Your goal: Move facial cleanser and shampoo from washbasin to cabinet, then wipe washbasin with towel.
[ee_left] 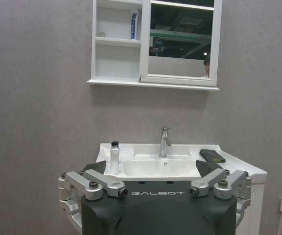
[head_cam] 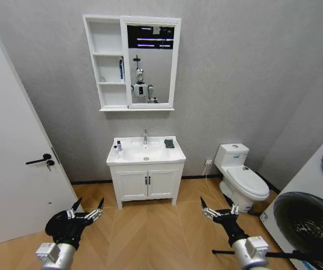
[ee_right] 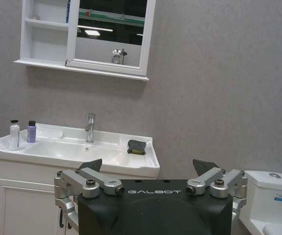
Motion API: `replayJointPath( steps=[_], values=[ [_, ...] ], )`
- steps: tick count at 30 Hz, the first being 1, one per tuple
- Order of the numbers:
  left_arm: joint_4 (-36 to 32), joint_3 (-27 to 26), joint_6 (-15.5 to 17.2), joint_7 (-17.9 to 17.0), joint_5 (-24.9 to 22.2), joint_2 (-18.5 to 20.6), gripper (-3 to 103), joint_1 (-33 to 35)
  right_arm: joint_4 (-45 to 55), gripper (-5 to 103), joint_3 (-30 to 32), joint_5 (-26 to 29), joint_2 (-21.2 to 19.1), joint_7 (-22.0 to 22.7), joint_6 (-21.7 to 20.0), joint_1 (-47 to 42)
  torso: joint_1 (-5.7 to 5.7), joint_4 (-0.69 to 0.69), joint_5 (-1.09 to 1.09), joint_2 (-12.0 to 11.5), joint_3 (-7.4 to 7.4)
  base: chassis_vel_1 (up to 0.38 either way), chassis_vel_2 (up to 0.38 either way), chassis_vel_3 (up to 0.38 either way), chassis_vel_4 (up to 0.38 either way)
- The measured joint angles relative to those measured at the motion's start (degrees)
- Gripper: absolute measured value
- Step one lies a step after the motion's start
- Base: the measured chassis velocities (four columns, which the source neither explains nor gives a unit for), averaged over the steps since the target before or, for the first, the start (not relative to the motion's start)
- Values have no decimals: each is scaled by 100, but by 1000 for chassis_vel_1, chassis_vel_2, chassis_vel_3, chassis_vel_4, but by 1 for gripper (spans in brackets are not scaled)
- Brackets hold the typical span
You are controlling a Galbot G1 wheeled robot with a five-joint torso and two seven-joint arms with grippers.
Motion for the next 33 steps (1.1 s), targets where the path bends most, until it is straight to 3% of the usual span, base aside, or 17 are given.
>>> replayJointPath(
  steps=[2, 5, 16, 33],
  values=[
    [117, -24, -144, 23, -14, -36, 100, -29, -107, 100, 76, -99, 27, -21, 347, -67, 0, 0, -1, 0, 0, 0, 0, 0, 0],
    [125, -43, -152, -7, 20, -64, 100, -30, -98, 100, 107, -30, 29, -3, 407, -184, 0, -1, 0, 0, 0, 0, 0, 0, 0],
    [215, -53, -485, -115, 219, -155, 100, 108, 6, 100, 72, 106, 161, 201, 316, -230, 0, 0, -1, 0, -1, 0, 0, 0, 0],
    [404, -171, -520, -54, 149, -180, 100, 436, -198, 100, 93, 50, 221, 237, 340, -296, 0, 0, -1, 0, 0, 0, 0, 0, 0]
  ],
)
